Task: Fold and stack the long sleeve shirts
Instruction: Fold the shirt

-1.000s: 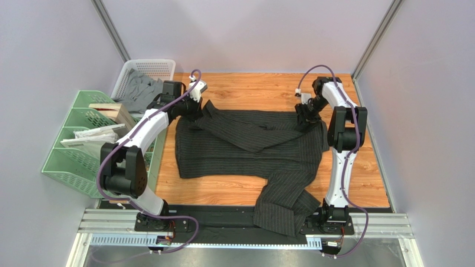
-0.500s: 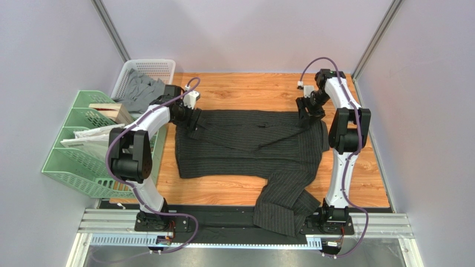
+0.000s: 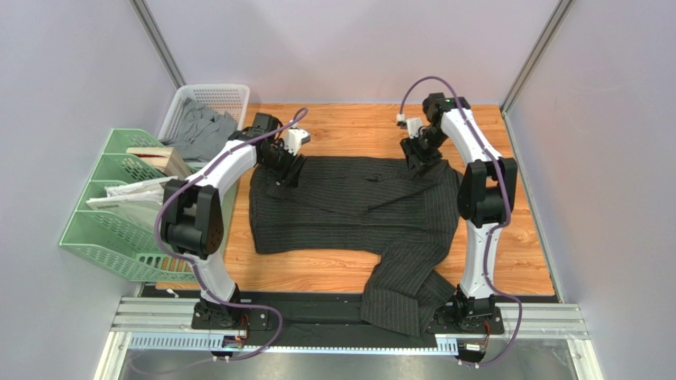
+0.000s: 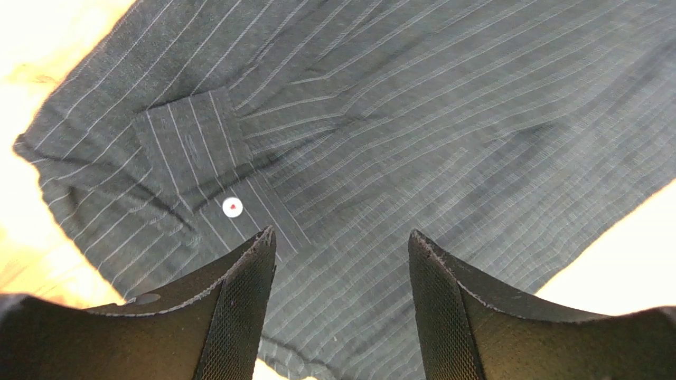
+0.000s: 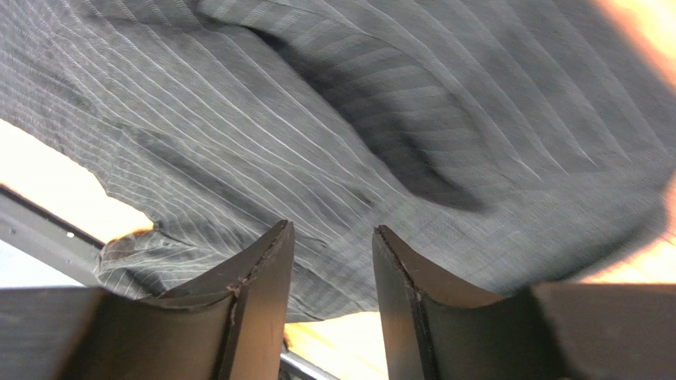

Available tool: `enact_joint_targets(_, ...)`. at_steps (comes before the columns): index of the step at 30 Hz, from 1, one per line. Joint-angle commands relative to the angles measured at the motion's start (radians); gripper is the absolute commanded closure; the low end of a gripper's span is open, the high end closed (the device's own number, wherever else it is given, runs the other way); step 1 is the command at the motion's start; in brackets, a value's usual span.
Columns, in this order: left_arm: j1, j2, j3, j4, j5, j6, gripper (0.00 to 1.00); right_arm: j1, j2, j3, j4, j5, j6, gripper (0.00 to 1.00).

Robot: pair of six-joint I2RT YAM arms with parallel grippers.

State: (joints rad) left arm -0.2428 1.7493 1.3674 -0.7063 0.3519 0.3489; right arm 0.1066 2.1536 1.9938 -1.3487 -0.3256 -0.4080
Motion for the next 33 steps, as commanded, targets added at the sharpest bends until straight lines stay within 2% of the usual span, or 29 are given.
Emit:
enact_joint_targets(1, 0.014, 0.134, 0.088, -0.102, -0.034, -0.056, 0.34, 0.016, 0.110, -0.003, 0.005, 0.045, 0.012, 0.57)
enact_joint_targets(7, 0.019, 0.260, 0.194, -0.251, -0.018, -0.111, 0.37, -0.025, 0.232, 0.052, 0.026, 0.239, -0.038, 0.61)
enact_joint_targets(13, 0.014, 0.453, 0.412, -0.384, -0.056, -0.119, 0.42, -0.027, 0.374, 0.218, 0.089, 0.428, -0.140, 0.63)
enact_joint_targets(18, 0.013, 0.556, 0.594, -0.404, -0.083, -0.073, 0.45, -0.027, 0.520, 0.518, 0.125, 0.487, -0.181, 0.62)
enact_joint_targets(20, 0.017, 0.602, 0.679, -0.433, -0.094, -0.038, 0.46, -0.025, 0.497, 0.533, 0.129, 0.448, -0.193, 0.58)
enact_joint_targets(22, 0.026, 0.564, 0.670, -0.406, -0.088, 0.001, 0.45, -0.028, 0.383, 0.459, 0.129, 0.384, -0.201, 0.52)
enact_joint_targets(23, 0.031, 0.535, 0.648, -0.353, -0.058, 0.018, 0.44, -0.033, 0.332, 0.410, 0.135, 0.354, -0.203, 0.42)
enact_joint_targets(25, 0.034, 0.440, 0.599, -0.334, 0.014, 0.085, 0.40, -0.054, 0.212, 0.265, 0.137, 0.242, -0.218, 0.32)
enact_joint_targets(26, 0.030, 0.405, 0.581, -0.347, 0.048, 0.116, 0.38, -0.064, 0.096, 0.216, 0.128, 0.203, -0.229, 0.29)
enact_joint_targets(30, -0.057, 0.212, 0.377, -0.340, 0.070, 0.197, 0.34, -0.097, -0.099, -0.014, 0.082, 0.106, -0.307, 0.28)
enact_joint_targets(33, -0.104, 0.184, 0.216, -0.312, 0.033, 0.170, 0.35, -0.136, -0.159, -0.151, 0.014, 0.099, -0.373, 0.33)
